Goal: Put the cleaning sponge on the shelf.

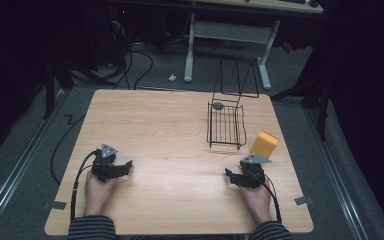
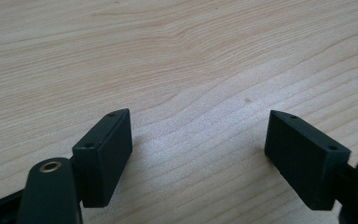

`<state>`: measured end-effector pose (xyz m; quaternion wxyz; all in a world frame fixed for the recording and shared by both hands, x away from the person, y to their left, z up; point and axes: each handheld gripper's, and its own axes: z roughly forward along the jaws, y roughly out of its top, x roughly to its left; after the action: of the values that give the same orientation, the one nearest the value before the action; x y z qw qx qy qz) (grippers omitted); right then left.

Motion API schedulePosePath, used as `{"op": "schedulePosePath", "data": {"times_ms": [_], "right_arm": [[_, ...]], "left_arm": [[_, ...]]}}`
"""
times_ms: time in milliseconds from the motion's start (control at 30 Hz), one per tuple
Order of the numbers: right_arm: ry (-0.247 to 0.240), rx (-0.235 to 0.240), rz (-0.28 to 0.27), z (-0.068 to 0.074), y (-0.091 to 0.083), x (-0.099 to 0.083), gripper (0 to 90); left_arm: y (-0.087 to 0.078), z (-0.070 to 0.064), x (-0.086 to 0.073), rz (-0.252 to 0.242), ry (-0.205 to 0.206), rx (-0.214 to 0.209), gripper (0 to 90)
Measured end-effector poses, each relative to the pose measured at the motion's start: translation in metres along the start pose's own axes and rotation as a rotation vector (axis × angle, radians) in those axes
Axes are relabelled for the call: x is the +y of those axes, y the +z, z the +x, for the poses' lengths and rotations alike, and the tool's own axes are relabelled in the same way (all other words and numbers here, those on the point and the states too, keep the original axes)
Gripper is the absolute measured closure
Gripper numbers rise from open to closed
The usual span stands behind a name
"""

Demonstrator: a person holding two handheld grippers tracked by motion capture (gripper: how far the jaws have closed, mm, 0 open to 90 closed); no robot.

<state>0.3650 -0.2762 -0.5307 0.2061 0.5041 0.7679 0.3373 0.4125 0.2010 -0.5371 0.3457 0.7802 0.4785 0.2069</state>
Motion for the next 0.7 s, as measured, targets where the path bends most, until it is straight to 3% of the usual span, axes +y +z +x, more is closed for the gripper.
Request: {"op": "schedulePosePath", "data": {"times_ms": [67, 200, 400, 700], "right_arm": [[0.024, -0.003, -0.003, -0.003, -0.003, -0.001, 30.1], [0.026, -0.025, -0.014, -0.003, -0.008, -0.001, 30.9], [0.043, -0.025, -0.077, -0.004, -0.023, -0.002, 32.8], [0.069, -0.054, -0.117, -0.017, -0.049, -0.012, 33.7]], "left_arm": [[0.0, 0.0, 0.0, 0.002, 0.007, -0.008, 23.2], [0.0, -0.001, 0.0, 0.002, 0.012, -0.012, 21.8], [0.0, -0.001, 0.0, 0.002, 0.011, -0.011, 21.8], [-0.001, -0.001, -0.001, 0.003, 0.01, -0.011, 21.8]]}}
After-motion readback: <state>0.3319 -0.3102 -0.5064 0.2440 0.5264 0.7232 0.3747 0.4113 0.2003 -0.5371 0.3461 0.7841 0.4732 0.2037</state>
